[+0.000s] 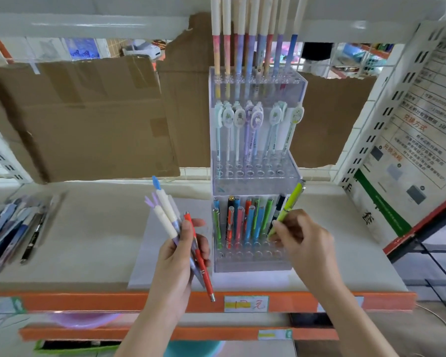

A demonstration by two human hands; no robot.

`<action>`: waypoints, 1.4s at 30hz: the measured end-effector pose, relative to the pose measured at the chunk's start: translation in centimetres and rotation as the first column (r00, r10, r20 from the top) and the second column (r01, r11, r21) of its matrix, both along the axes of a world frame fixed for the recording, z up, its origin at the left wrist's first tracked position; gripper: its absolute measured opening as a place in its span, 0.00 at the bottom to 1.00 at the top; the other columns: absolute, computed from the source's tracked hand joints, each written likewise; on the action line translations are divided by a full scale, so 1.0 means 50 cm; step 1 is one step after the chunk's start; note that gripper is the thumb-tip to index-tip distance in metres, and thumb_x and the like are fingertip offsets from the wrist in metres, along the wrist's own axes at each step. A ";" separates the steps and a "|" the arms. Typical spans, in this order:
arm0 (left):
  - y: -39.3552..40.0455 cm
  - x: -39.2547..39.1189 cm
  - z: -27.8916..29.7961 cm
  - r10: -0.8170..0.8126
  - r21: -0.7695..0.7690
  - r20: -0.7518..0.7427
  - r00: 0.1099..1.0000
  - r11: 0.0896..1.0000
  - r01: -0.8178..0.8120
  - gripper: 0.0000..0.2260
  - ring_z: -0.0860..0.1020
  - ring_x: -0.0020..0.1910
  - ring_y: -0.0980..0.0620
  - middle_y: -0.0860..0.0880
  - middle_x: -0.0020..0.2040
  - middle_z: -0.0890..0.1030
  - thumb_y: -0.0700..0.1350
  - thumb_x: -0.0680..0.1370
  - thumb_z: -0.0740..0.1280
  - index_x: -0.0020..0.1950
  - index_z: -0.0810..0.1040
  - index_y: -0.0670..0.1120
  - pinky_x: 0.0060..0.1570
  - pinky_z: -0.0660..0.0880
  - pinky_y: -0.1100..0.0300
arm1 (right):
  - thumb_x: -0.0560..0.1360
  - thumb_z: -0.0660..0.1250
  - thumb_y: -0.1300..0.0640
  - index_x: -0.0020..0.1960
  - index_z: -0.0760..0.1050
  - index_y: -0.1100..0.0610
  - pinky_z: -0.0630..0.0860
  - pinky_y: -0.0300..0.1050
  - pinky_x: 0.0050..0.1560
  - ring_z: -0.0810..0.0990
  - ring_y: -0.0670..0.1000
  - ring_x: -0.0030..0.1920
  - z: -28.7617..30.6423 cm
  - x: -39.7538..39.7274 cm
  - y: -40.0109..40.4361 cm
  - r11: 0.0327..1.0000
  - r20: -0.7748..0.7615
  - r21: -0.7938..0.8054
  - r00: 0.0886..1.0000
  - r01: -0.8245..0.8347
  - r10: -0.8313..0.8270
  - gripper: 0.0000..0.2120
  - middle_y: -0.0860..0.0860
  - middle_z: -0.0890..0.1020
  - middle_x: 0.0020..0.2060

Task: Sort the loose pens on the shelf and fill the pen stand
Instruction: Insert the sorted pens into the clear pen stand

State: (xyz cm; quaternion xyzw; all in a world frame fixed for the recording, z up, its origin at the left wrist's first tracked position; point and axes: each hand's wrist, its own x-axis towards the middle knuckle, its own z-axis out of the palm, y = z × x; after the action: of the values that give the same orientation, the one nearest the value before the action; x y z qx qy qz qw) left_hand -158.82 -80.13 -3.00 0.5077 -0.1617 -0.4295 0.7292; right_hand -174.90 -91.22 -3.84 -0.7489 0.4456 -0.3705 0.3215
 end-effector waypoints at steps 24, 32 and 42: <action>-0.007 0.001 -0.008 0.084 0.091 -0.087 0.993 0.993 -0.076 0.06 0.73 0.43 0.56 0.54 0.37 0.84 0.37 0.77 0.62 0.46 0.77 0.44 0.44 0.69 0.63 | 0.73 0.68 0.58 0.47 0.82 0.56 0.69 0.46 0.36 0.76 0.56 0.36 -0.056 0.028 -0.015 0.994 -0.319 -0.092 0.944 0.051 -0.078 0.05 0.50 0.78 0.38; -0.009 0.002 -0.012 0.089 0.101 -0.099 0.991 0.992 -0.079 0.05 0.73 0.42 0.56 0.54 0.38 0.84 0.38 0.77 0.63 0.47 0.77 0.45 0.43 0.68 0.61 | 0.74 0.69 0.55 0.49 0.83 0.53 0.66 0.43 0.37 0.73 0.52 0.38 -0.057 0.023 -0.016 0.993 -0.270 -0.006 0.956 0.117 -0.115 0.07 0.48 0.79 0.38; -0.005 0.001 -0.013 0.034 0.082 -0.103 0.994 0.996 -0.026 0.04 0.74 0.41 0.56 0.53 0.40 0.84 0.38 0.77 0.63 0.50 0.76 0.43 0.43 0.69 0.61 | 0.76 0.65 0.51 0.52 0.82 0.50 0.67 0.42 0.36 0.78 0.55 0.43 -0.053 0.017 -0.014 0.994 -0.421 -0.074 0.901 0.083 -0.107 0.08 0.47 0.81 0.43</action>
State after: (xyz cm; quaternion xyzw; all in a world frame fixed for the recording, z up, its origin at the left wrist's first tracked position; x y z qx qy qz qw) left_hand -158.75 -80.37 -3.63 0.5161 -0.0982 -0.4505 0.7218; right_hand -174.06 -91.91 -6.47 -0.7973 0.5306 -0.2259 0.1781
